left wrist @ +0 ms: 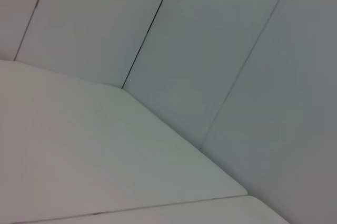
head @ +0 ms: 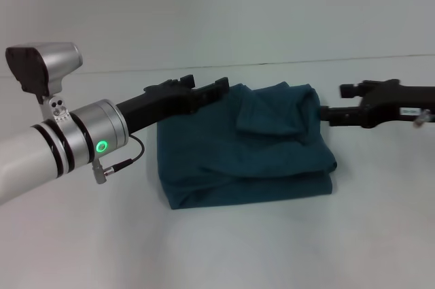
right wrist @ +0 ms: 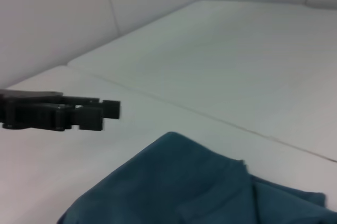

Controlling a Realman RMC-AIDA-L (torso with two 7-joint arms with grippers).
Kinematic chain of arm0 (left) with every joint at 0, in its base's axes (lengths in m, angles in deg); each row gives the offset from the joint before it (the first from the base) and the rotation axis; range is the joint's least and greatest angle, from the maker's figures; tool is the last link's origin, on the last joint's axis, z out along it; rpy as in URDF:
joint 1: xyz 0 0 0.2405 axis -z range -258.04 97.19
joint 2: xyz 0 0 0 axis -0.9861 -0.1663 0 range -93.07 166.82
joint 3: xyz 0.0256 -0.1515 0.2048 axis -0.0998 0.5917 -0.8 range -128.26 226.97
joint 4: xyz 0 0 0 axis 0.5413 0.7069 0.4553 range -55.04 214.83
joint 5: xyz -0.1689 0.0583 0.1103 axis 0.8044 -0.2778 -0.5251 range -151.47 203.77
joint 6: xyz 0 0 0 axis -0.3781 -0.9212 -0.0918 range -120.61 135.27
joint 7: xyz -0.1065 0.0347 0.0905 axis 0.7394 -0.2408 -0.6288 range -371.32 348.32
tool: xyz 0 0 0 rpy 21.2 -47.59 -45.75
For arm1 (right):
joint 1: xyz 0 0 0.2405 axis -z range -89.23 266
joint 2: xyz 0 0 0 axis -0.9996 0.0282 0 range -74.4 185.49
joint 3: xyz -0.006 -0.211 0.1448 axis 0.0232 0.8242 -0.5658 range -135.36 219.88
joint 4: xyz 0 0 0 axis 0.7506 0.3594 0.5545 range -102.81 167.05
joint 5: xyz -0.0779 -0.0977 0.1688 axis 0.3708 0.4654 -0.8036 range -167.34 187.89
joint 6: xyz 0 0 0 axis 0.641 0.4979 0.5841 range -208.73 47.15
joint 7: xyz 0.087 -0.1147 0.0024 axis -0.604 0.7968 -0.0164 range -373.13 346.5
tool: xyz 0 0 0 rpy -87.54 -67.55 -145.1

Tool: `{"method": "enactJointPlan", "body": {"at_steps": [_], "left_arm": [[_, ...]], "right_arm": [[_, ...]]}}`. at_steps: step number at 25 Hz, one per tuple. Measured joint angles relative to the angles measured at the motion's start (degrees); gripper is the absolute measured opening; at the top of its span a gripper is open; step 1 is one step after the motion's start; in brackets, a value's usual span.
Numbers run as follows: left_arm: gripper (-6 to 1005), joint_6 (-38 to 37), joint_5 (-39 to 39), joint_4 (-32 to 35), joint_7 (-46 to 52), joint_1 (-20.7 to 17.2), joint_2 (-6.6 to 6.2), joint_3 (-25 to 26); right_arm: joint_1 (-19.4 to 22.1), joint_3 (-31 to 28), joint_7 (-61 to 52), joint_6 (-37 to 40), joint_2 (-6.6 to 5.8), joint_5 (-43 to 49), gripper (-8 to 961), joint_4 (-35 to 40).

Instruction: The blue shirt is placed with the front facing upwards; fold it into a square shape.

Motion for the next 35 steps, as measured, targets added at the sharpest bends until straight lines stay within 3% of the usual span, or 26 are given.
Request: {"method": "enactJointPlan", "body": {"at_steps": [4,15,29,35], "left_arm": [[875,-0.4,0.0,0.0,-0.4,-0.2,-0.07,0.1],[876,-0.5,0.0,0.1,-1.1,-0.6,-0.09,0.7],[875,-0.5,-0.1,0.2,-1.2,-0.9,0.11,0.7],[875,-0.5,0.2,0.3,-1.2,-0.9,0.09,0.9]], "right_arm": [[-3.1,0.7,-1.7,-1.1,1.09,5.6,736,-0.9],[-5.2,12.2,-8.8,-8.5,1.08,13.5,638,-2.3],[-5.8,13.3,-12.1,-9.0,1.12,22.3,637,-3.1],[-6.1,13.8,-11.9,-7.3,1.10,18.3,630,0.1]]}}
